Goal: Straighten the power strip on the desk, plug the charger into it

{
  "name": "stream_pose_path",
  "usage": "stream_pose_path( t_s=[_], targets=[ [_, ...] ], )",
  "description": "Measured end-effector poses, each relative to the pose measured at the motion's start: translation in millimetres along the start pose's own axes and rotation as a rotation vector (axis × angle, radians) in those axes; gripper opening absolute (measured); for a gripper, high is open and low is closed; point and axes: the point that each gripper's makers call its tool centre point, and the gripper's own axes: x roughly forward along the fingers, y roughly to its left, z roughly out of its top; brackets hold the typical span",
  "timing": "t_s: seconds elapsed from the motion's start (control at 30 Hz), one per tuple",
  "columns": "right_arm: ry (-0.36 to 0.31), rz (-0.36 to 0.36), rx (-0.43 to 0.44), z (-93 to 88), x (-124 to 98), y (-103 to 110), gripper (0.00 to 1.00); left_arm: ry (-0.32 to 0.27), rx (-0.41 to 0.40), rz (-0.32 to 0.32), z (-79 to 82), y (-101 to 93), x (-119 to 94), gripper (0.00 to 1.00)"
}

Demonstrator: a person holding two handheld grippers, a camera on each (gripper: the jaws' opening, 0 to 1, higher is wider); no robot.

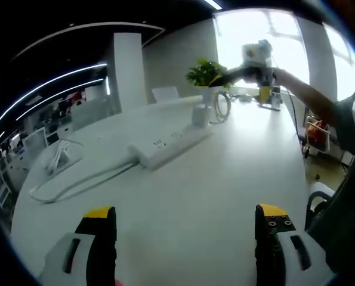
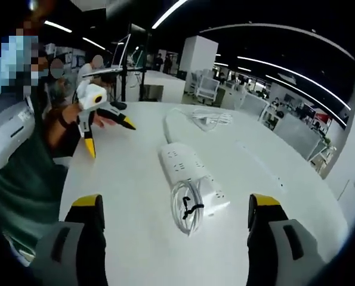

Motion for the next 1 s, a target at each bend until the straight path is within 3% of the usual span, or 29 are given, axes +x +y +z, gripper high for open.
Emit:
stream_pose_path(
  t_s=[0.27, 1.0],
  targets=[
    [-0.069, -0.054, 0.048, -3.0, -7, 1, 0.99, -0.011, -0.005, 0.01, 3.2, 3.8, -2, 1.0],
    [-0.205, -0.198, 0.189, -37.1, -21, 7, 0.99, -0.018, 0.0, 0.022, 7.7, 12.7, -3, 1.0]
  ],
)
